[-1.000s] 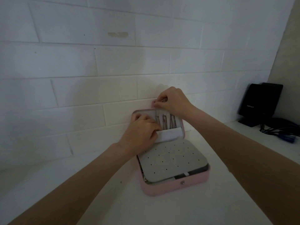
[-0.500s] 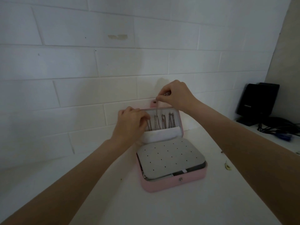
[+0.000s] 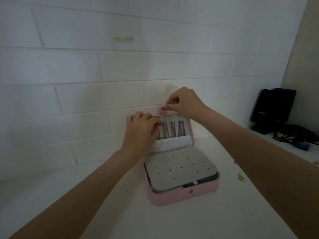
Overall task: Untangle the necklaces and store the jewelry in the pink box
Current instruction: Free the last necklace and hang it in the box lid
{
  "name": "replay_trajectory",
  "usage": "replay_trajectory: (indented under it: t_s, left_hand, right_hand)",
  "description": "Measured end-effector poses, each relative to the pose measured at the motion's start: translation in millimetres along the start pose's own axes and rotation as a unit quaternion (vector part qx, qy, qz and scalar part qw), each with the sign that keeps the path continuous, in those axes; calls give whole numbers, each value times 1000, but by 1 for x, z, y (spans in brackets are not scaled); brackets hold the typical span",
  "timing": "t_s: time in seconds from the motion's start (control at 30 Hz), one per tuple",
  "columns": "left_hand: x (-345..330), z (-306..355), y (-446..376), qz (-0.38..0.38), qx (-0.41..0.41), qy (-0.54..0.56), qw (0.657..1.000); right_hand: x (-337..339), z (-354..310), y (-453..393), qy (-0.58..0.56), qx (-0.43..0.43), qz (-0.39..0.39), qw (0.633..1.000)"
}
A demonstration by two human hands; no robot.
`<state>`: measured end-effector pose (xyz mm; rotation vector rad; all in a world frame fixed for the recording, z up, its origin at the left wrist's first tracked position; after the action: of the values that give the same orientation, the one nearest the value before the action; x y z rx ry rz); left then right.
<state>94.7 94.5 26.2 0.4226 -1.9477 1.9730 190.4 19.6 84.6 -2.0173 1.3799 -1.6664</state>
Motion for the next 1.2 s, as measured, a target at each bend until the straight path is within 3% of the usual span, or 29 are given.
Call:
replay_trajectory:
  t_s: [0.23, 0.43, 0.7, 0.87, 1.2]
  left_hand:
    - [-12, 14, 7, -23, -136, -19, 990]
    - [-21, 7, 17, -46, -121, -32, 991]
    - [-20, 9, 21, -42, -145, -59, 987]
    - [-21, 12, 21, -37, -172, -77, 981]
    - [-21, 9, 22, -61, -166, -70, 982]
  right_hand:
    - [-20, 9, 5, -5, -16, 16, 1000]
    - [-21, 16, 9, 13, -33, 49, 998]
    - [-22, 16, 18, 118, -14, 61, 991]
    - [-16, 10, 17, 88, 3, 100, 991]
    - [-15, 7, 11, 81, 20, 95, 992]
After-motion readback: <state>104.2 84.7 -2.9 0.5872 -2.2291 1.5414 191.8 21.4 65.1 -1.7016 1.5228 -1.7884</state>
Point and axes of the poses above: each hand's wrist, its own y-axis away from the middle knuckle, its own x-axis out of the back of the hand, z = x × y, the point moved 8 cm from there along -y, towards the middle knuckle, and after that the axes turned 7 degrees about z, right-handed, at the moved point
